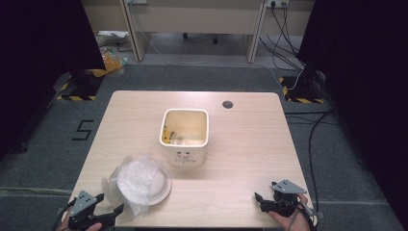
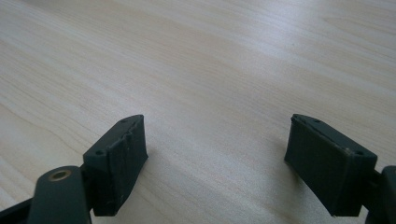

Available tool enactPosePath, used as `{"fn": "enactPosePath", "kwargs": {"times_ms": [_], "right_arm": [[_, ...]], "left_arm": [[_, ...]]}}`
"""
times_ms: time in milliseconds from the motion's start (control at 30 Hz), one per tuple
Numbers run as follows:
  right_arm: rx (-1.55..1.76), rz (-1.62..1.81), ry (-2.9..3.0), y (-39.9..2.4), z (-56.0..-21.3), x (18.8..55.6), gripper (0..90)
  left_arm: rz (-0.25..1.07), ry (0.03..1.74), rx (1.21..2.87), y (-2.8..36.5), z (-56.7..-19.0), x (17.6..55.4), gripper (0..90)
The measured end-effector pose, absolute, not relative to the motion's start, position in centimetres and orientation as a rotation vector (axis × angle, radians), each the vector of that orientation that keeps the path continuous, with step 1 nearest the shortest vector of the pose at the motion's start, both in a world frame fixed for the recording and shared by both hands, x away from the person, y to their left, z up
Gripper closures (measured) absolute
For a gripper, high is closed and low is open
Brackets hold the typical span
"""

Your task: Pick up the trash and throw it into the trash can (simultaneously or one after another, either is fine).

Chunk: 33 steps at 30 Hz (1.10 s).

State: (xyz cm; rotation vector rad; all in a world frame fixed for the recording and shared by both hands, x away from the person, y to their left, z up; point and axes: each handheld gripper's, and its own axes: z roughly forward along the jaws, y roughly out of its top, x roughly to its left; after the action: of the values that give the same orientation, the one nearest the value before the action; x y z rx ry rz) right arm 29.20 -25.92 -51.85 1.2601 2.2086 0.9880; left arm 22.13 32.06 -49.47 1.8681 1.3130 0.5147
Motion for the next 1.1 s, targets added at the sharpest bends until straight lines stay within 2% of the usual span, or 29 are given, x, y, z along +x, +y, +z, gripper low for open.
{"fn": "enactPosePath", "kwargs": {"times_ms": [1100], "right_arm": [[1.253,0.987,2.221,-25.9,-51.8,29.2,18.6]], "left_arm": [[0.542,1.309,1.844,32.3,-48.5,23.2,15.2]]}}
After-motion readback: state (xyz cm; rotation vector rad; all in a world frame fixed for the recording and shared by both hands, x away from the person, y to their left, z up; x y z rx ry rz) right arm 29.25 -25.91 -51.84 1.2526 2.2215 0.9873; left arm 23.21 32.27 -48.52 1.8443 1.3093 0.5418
